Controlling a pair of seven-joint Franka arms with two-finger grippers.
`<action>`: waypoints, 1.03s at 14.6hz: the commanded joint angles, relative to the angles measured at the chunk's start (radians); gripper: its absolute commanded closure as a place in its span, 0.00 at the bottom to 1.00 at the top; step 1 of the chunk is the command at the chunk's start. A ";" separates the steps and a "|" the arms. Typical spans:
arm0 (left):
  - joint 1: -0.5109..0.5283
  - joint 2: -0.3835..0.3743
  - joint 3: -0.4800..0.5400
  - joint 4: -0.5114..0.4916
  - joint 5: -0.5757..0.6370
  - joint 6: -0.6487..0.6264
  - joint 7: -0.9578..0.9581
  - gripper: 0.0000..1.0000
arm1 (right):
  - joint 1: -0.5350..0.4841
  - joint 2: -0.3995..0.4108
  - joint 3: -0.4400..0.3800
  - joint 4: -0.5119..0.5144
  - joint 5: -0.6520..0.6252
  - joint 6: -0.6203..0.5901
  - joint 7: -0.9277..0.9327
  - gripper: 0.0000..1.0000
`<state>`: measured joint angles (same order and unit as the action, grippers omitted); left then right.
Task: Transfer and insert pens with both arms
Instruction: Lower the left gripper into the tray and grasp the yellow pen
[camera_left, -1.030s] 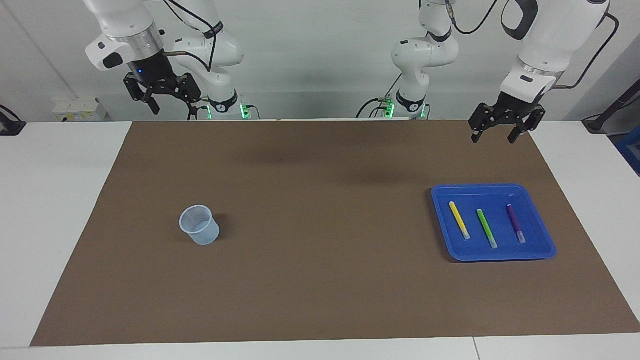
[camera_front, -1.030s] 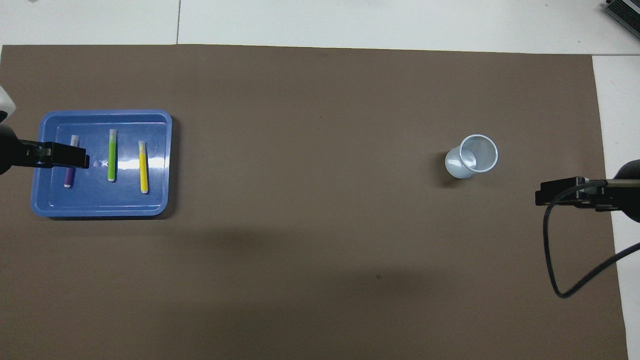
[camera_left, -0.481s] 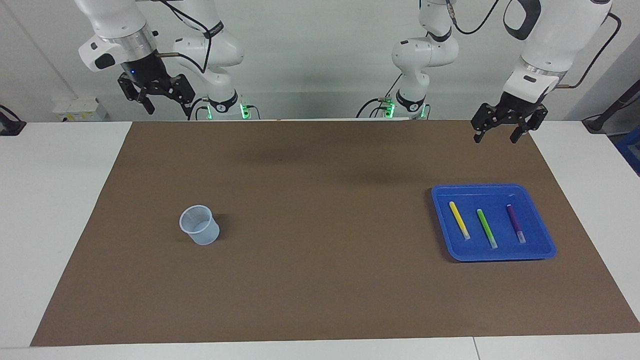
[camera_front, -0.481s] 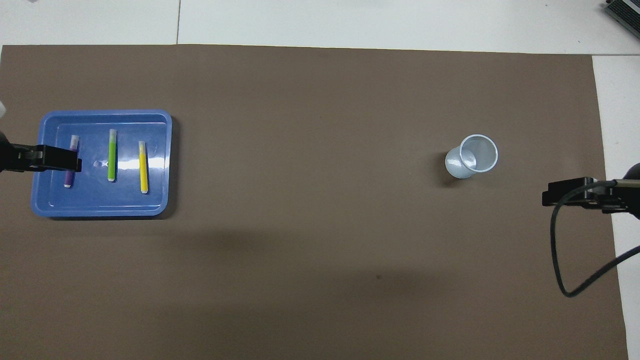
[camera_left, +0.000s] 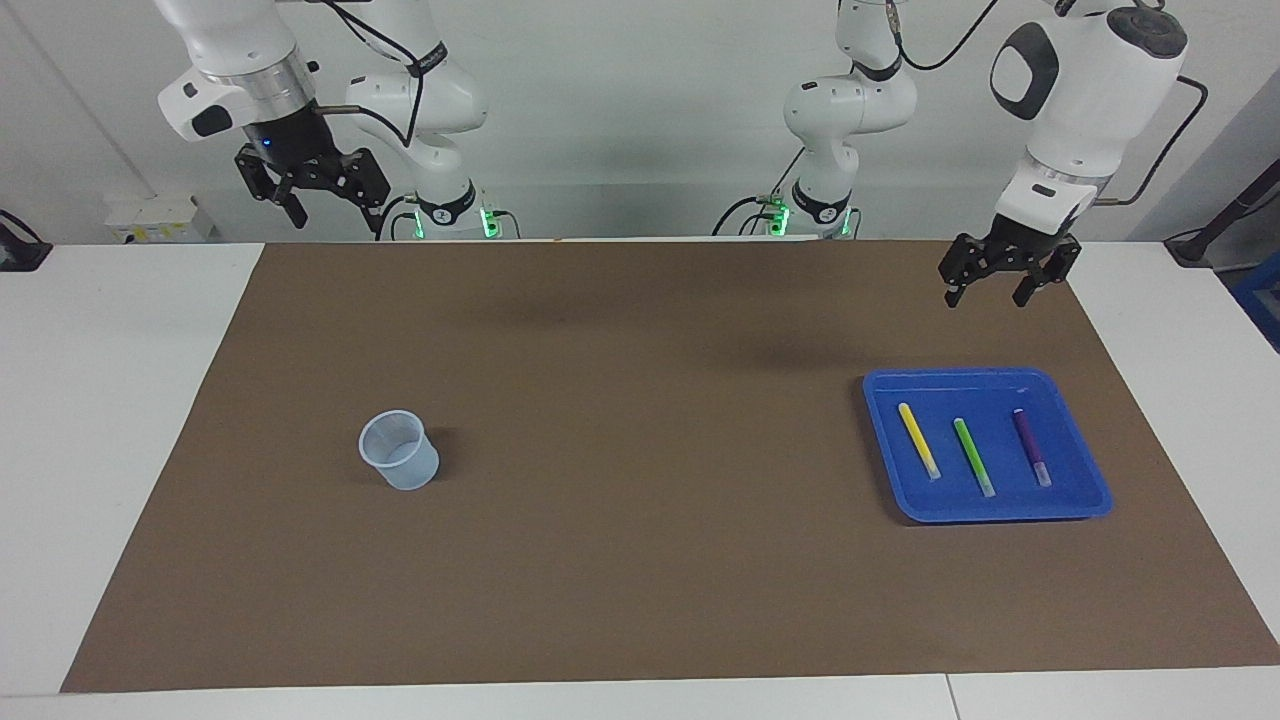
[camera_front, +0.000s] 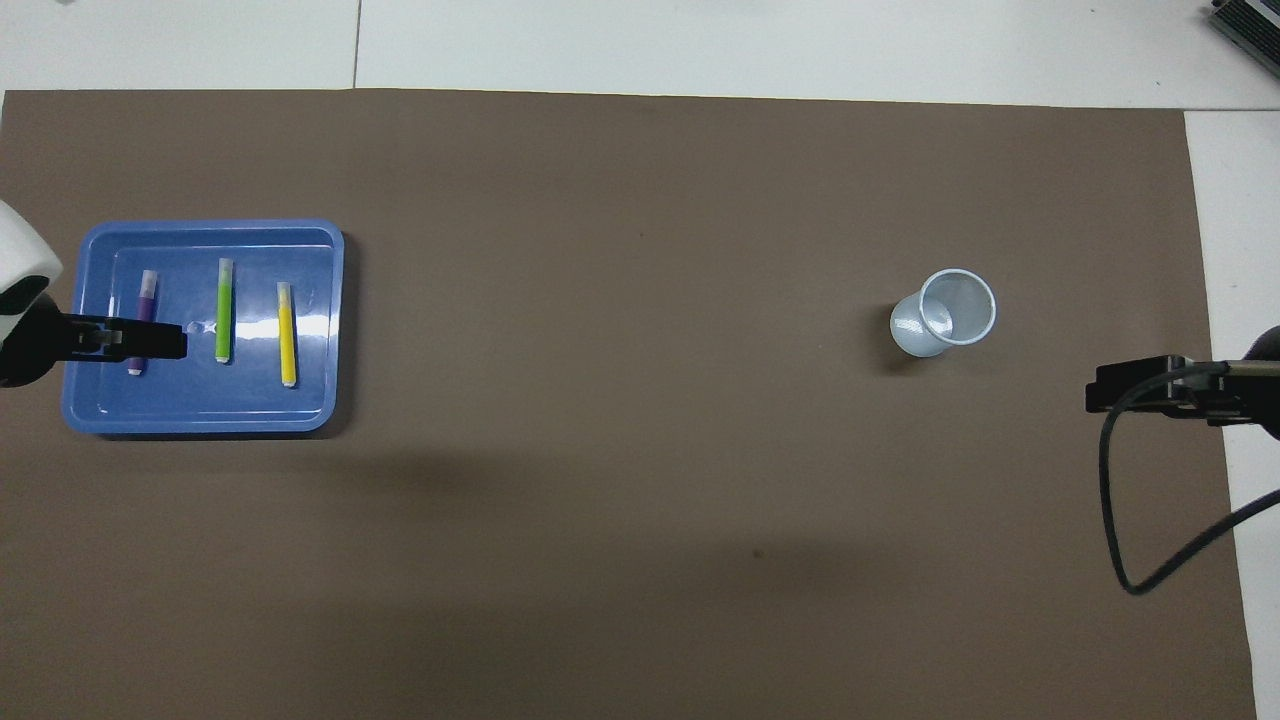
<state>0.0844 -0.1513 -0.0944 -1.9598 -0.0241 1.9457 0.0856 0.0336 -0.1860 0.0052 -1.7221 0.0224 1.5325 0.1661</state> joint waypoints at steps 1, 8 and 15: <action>0.006 -0.062 -0.004 -0.114 -0.002 0.095 0.025 0.01 | -0.001 -0.027 0.004 -0.039 -0.012 0.018 -0.016 0.00; 0.014 0.087 -0.002 -0.042 -0.004 0.113 0.020 0.03 | -0.001 -0.055 0.004 -0.099 -0.010 0.051 -0.050 0.00; 0.014 0.188 -0.002 -0.042 -0.011 0.190 -0.088 0.11 | 0.000 -0.053 0.006 -0.093 0.004 0.043 -0.054 0.00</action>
<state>0.0918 0.0023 -0.0941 -2.0200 -0.0249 2.1184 0.0439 0.0342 -0.2132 0.0077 -1.7873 0.0227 1.5609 0.1348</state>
